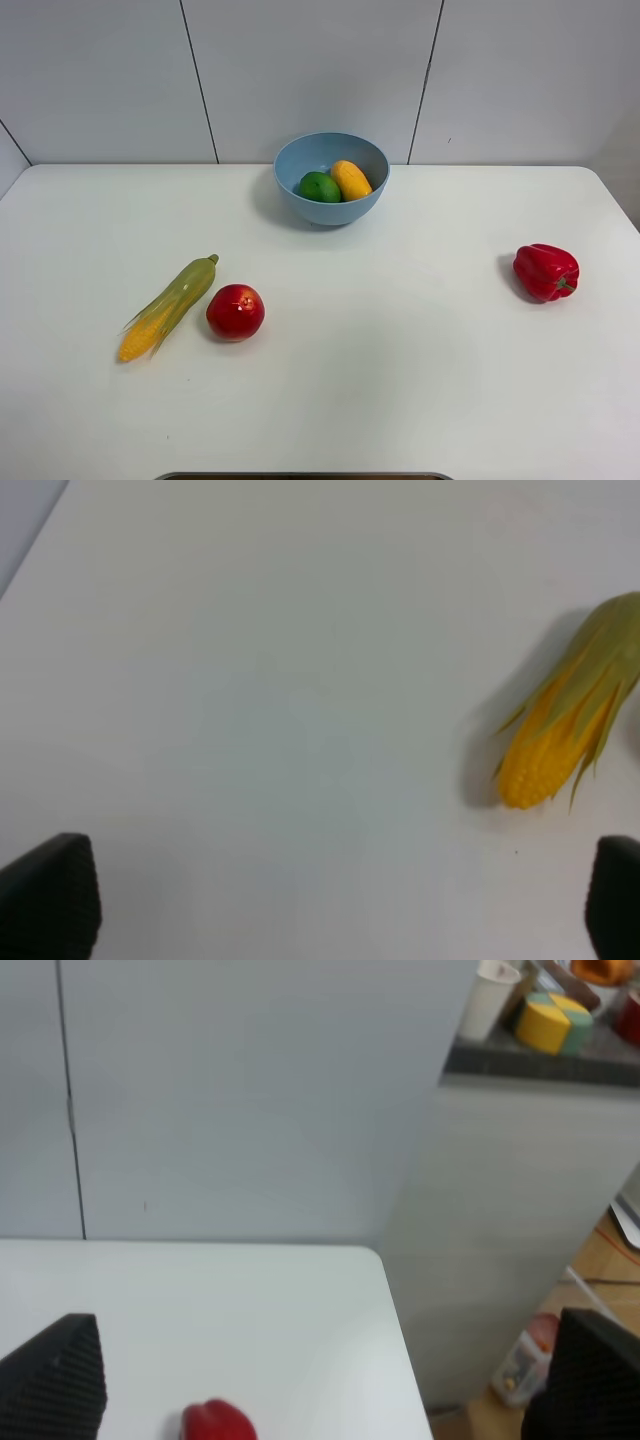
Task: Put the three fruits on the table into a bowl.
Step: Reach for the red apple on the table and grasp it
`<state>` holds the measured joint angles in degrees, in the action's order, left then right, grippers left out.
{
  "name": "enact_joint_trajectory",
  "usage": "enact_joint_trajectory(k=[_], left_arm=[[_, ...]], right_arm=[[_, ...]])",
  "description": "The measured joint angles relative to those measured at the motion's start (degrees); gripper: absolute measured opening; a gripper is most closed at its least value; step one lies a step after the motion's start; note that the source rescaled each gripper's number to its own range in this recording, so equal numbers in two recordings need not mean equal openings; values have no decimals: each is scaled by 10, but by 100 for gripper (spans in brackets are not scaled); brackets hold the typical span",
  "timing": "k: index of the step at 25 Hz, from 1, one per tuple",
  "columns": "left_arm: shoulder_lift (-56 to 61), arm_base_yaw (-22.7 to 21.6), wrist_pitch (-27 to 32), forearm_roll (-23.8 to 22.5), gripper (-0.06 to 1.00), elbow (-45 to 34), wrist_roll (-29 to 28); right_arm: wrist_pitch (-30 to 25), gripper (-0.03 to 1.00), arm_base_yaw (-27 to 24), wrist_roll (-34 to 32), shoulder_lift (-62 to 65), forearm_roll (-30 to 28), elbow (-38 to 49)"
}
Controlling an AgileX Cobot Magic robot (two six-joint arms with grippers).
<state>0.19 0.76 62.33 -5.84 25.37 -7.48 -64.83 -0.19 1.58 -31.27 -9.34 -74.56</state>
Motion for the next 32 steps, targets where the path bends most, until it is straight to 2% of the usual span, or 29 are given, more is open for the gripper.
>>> enact_joint_trajectory(k=[5, 14, 21, 32], left_arm=[[0, 0, 0, 0, 100, 0, 0], [0, 0, 0, 0, 100, 0, 0], [0, 0, 0, 0, 100, 0, 0], [0, 0, 0, 0, 100, 0, 0]], right_arm=[[1, 100, -10, -10, 65, 36, 92], [1, 100, -10, -37, 181, 48, 240], [3, 100, -1, -53, 264, 49, 326], [18, 100, 6, -62, 312, 52, 420]])
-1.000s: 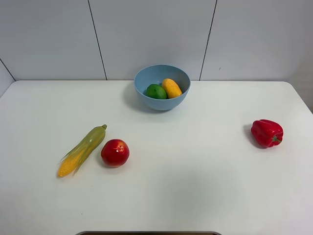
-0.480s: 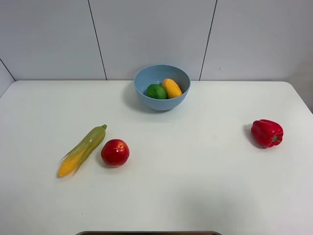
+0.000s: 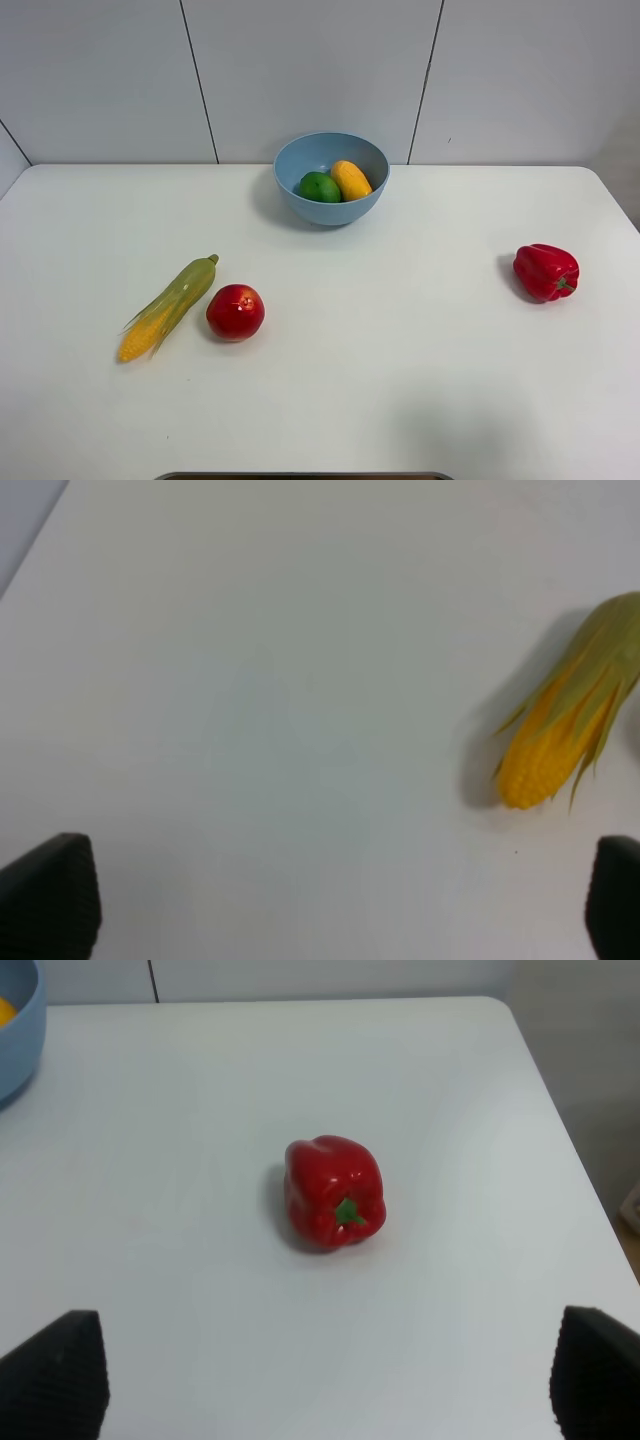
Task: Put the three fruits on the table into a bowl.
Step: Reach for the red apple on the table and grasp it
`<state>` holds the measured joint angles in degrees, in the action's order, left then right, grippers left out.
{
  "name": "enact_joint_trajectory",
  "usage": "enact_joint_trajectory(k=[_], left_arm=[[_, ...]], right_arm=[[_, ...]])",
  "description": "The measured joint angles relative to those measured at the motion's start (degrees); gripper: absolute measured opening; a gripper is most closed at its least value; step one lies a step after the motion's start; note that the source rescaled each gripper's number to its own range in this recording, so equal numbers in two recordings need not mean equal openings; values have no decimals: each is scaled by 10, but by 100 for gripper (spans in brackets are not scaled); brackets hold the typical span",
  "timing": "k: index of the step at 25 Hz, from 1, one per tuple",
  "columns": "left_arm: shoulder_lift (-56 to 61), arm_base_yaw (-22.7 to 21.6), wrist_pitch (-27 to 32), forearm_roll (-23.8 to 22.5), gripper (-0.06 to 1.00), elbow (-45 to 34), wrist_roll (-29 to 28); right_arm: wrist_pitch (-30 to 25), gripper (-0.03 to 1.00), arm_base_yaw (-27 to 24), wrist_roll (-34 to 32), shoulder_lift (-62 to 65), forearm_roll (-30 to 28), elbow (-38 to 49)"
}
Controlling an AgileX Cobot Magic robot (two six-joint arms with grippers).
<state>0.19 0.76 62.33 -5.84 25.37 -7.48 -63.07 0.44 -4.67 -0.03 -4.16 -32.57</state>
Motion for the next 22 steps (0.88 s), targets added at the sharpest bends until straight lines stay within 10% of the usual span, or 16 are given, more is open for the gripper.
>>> enact_joint_trajectory(k=[22], left_arm=[[0, 0, 0, 0, 100, 0, 0]], right_arm=[[1, 98, 0, 14, 2, 11, 4]])
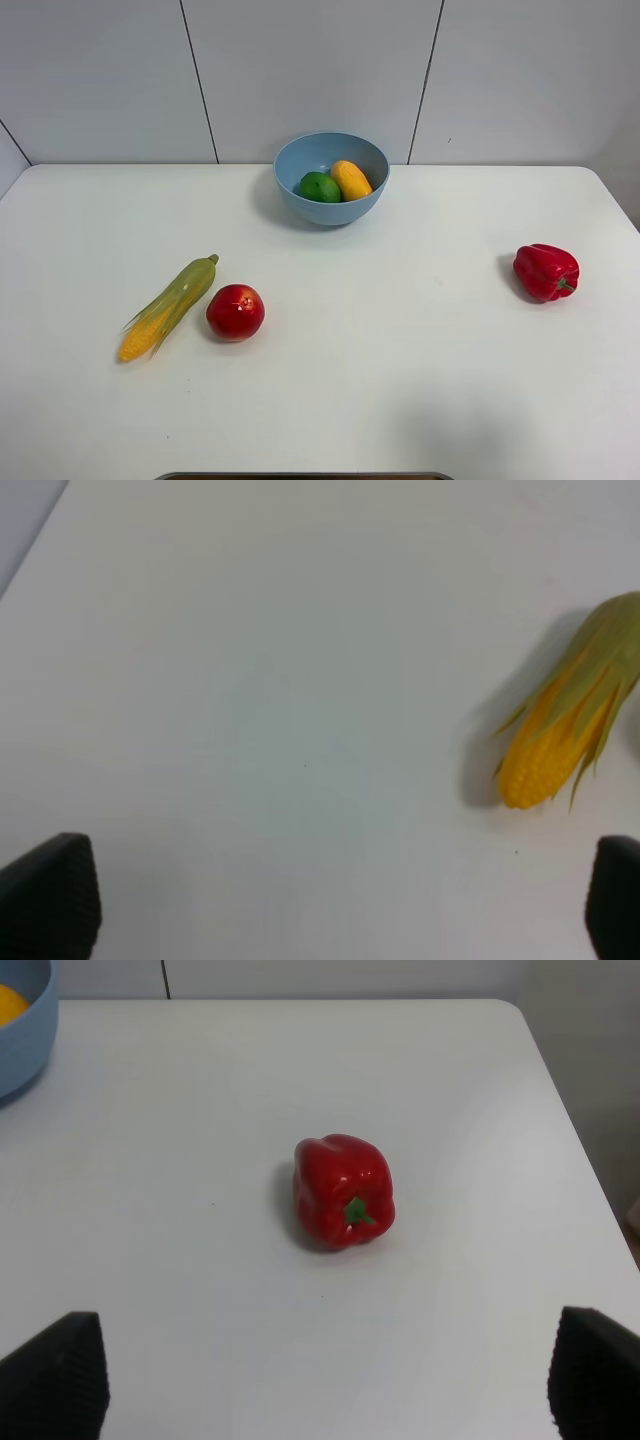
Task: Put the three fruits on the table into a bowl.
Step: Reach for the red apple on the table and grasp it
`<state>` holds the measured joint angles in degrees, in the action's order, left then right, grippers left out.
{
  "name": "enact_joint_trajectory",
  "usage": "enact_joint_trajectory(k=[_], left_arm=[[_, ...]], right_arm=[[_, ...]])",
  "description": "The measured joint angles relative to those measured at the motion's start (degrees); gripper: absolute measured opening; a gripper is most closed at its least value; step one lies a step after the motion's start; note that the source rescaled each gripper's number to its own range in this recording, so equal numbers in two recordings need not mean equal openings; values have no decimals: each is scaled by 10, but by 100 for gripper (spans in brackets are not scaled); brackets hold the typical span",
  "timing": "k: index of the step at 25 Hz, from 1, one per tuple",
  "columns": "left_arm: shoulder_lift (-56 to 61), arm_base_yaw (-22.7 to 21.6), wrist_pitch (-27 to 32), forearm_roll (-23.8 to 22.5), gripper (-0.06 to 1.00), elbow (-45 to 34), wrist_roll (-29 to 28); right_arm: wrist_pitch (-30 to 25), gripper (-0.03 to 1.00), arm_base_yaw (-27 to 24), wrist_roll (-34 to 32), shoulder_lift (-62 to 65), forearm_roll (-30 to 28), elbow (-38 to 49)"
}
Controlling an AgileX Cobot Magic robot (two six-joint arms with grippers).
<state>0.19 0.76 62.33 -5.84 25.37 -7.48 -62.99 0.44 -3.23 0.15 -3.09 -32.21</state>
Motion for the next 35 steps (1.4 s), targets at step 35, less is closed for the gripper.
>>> enact_joint_trajectory(k=[35], left_arm=[[-13, 0, 0, 0, 100, 0, 32]], right_arm=[[0, 98, 0, 0, 0, 0, 0]])
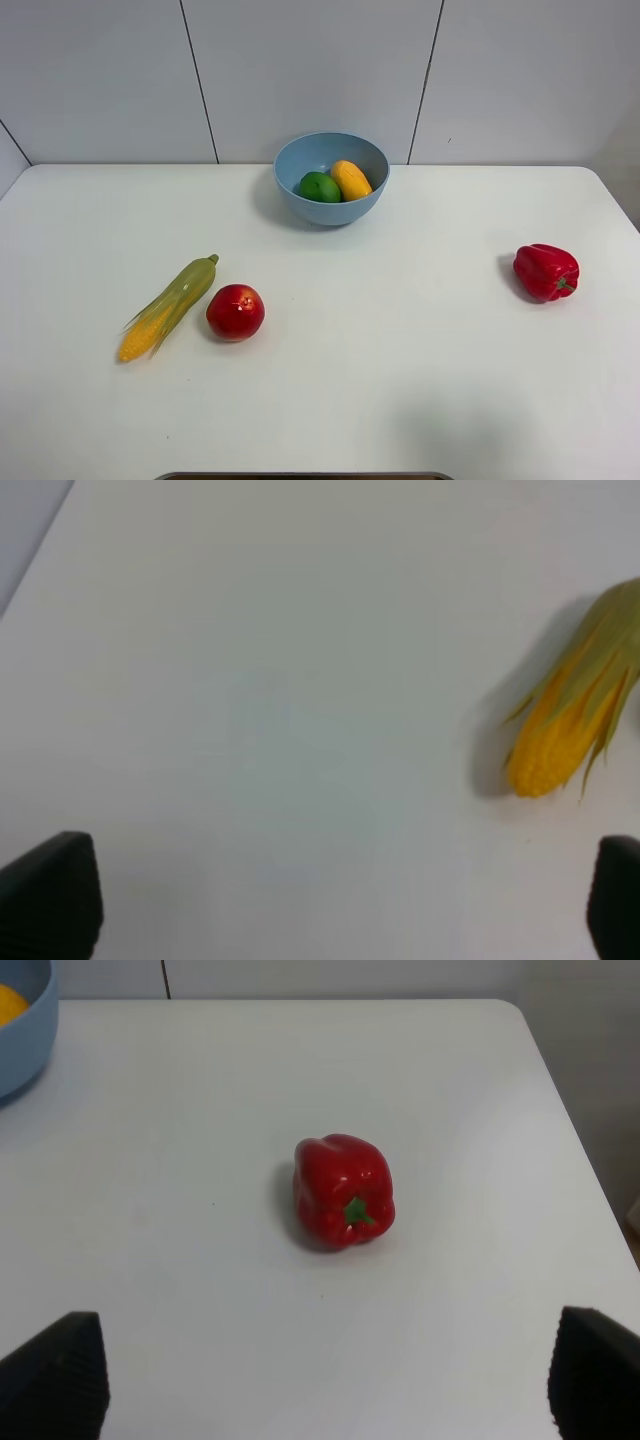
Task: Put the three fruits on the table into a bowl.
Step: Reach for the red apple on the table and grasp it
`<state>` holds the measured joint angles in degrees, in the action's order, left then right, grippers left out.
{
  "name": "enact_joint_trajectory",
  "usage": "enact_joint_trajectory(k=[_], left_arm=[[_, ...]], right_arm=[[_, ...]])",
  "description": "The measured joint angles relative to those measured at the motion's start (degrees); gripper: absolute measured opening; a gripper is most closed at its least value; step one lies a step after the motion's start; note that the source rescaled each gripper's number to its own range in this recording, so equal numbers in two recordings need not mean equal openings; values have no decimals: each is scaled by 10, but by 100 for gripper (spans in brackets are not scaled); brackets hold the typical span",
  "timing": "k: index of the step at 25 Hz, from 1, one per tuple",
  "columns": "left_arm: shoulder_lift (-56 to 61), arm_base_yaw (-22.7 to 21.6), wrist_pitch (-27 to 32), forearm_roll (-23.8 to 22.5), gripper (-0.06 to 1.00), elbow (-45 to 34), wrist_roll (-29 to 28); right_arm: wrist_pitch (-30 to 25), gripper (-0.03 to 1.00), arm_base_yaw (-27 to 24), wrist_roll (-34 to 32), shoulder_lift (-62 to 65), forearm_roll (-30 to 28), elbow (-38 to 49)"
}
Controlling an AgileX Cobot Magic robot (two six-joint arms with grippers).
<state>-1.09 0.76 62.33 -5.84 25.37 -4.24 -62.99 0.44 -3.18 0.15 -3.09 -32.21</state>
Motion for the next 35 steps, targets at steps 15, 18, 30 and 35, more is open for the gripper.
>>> enact_joint_trajectory(k=[15, 18, 30, 35], left_arm=[[-301, 0, -3, 15, 100, 244, 137], [-364, 0, 0, 25, 100, 288, 159], [-590, 100, -5, 67, 100, 368, 170], [-655, 217, -16, 28, 100, 385, 170]], right_arm=[[0, 98, 0, 0, 0, 0, 0], [0, 98, 0, 0, 0, 0, 0], [0, 98, 0, 0, 0, 0, 0], [0, 98, 0, 0, 0, 0, 0]])
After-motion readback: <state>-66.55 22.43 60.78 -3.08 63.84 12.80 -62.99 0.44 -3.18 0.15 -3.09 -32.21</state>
